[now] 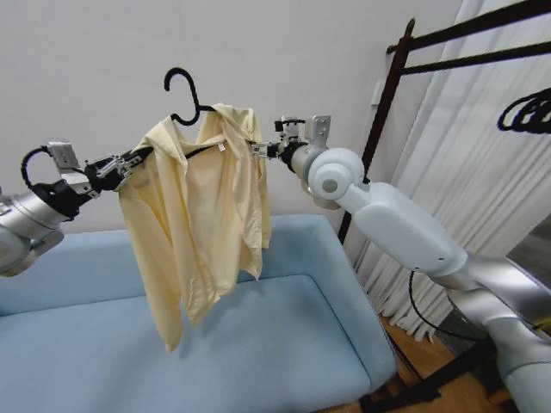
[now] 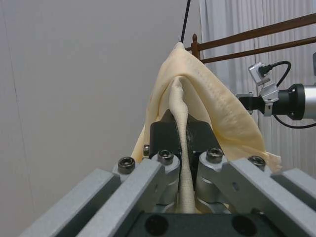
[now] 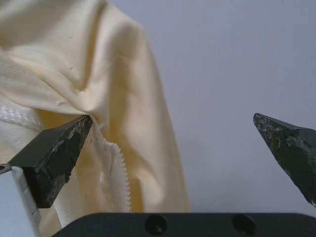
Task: Pick up the clothes from the sofa and hang them on the clothes hanger.
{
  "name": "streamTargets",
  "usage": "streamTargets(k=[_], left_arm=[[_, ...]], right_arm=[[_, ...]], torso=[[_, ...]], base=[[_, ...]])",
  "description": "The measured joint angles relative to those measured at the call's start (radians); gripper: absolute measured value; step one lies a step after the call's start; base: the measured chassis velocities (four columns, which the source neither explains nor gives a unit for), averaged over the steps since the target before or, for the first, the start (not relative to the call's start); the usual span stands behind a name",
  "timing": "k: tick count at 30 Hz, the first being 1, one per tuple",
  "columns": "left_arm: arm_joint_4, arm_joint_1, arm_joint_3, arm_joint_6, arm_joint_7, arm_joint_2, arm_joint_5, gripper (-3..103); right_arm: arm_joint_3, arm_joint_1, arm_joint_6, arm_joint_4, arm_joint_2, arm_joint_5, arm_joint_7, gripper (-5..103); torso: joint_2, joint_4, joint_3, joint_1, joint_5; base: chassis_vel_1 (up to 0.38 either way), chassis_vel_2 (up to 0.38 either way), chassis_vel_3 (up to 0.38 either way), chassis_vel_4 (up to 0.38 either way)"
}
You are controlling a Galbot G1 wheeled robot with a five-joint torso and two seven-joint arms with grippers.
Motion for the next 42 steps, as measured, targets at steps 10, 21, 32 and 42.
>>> streamTargets(k=[10, 21, 32, 42], left_arm=[[0.014, -0.001, 0.008, 0.0, -0.001, 0.003, 0.004, 2], [0.027, 0.001, 0.007, 0.001, 0.006, 0.005, 0.006, 2], [0.018, 0.002, 0.01, 0.003, 0.004, 0.003, 0.008, 2], [0.009, 0.001, 0.008, 0.004, 0.006, 0.0, 0.008, 2]], right_arm=[[0.003, 0.005, -0.013, 0.093, -0.013, 0.02, 0.0, 100], [-0.003, 0.018, -0.012, 0.127, -0.011, -0.036, -0.012, 100], [-0.068, 0.024, -0.012, 0.114, 0.067, -0.074, -0.009, 100], [-0.102, 0.004, -0.005, 0.048, 0.1, -0.13, -0.013, 82]], torso=[[0.0, 0.0001, 0.0, 0.0, 0.0], [0.0, -0.0001, 0.0, 0.0, 0.0], [0.0, 0.0003, 0.0, 0.0, -0.0002], [0.0, 0.0, 0.0, 0.0, -0.0002]], base=[[0.0, 0.0, 0.0, 0.0], [0.0, 0.0, 0.0, 0.0], [0.0, 0.0, 0.0, 0.0], [0.0, 0.0, 0.0, 0.0]])
